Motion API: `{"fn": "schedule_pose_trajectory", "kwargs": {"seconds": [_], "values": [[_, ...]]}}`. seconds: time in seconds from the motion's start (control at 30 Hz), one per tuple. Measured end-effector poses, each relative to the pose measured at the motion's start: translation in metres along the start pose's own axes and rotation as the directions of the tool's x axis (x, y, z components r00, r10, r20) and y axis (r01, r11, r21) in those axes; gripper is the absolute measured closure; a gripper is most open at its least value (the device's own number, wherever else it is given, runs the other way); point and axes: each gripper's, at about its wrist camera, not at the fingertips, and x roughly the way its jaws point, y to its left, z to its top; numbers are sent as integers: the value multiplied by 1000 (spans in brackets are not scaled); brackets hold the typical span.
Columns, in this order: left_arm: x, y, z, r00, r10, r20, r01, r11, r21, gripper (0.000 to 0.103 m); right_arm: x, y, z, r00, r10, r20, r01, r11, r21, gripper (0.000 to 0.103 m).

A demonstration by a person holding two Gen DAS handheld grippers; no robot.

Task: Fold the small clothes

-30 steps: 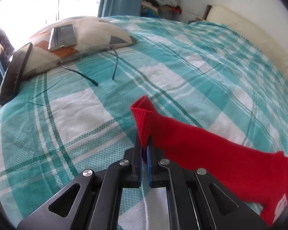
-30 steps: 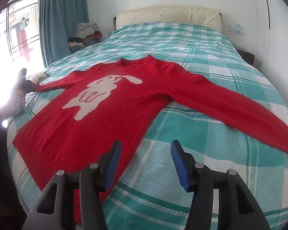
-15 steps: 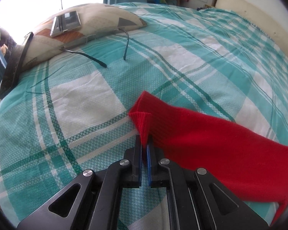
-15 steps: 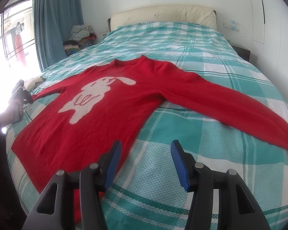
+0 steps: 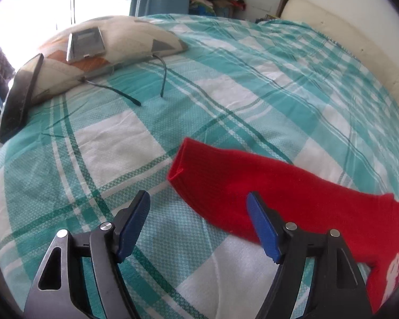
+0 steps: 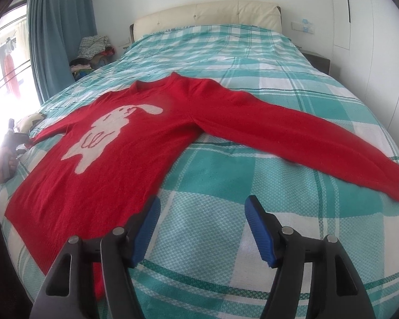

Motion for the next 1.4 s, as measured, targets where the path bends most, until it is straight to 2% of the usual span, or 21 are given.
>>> {"fn": "schedule_pose_trajectory", "kwargs": {"seconds": [0.1,0.2,0.27,0.3,0.4,0.5,0.57,0.67,0.73,0.87,0.97,1.1,1.2,1.27,1.3,1.33,1.37,1.4], "values": [[-37,-1,-5,996,-26,84,23,999,28,25,-5,1,0,1000,-21,18,21,1000,-12,37],[-77,-9,-21,985,-91,146,80,994,78,18,-18,5,0,998,-25,59,26,999,-29,37],[-103,-18,-38,970,-181,162,167,981,100,16,-27,14,-3,997,11,79,-7,999,-48,37],[-114,-23,-50,958,-239,157,224,968,112,11,-30,21,-6,996,40,81,-35,998,-56,37],[-133,-55,-101,922,-384,44,368,908,198,9,-35,45,-17,990,125,60,-119,989,-87,37],[-145,-95,-158,895,-431,-114,443,830,338,9,-36,67,-29,985,169,29,-164,979,-121,37],[-152,-114,-193,901,-394,-182,433,786,442,9,-33,76,-37,986,169,-4,-168,976,-137,37],[-151,-119,-234,926,-284,-249,376,754,538,9,-29,77,-46,994,95,-46,-101,984,-149,37],[-160,-112,-241,936,-275,-219,351,752,558,9,-33,68,-49,998,56,-39,-60,991,-117,37],[-179,-105,-224,908,-368,-198,417,758,502,9,-51,42,-44,999,4,51,-4,1000,2,37],[-186,-115,-201,891,-423,-166,448,755,479,9,-60,31,-34,992,-37,122,30,998,56,37],[-187,-142,-167,876,-471,-107,463,756,462,9,-53,27,-13,988,-73,133,59,993,104,34],[-176,-154,-155,872,-488,-43,455,774,440,7,-42,25,-2,985,-95,143,73,986,151,30],[-156,-154,-156,884,-468,-11,427,797,428,7,-31,22,-2,981,-135,136,111,979,169,29],[-143,-153,-160,902,-433,-4,392,813,430,7,-26,19,-4,980,-153,126,130,976,177,29],[-128,-153,-163,932,-360,-31,338,837,431,8,-21,15,-9,979,-168,114,146,972,182,30],[-116,-153,-163,945,-314,-88,321,851,415,9,-15,11,-13,978,-186,91,166,968,187,30],[-108,-150,-161,934,-330,-139,358,853,380,9,-9,5,-19,978,-198,57,184,963,198,29]]}}
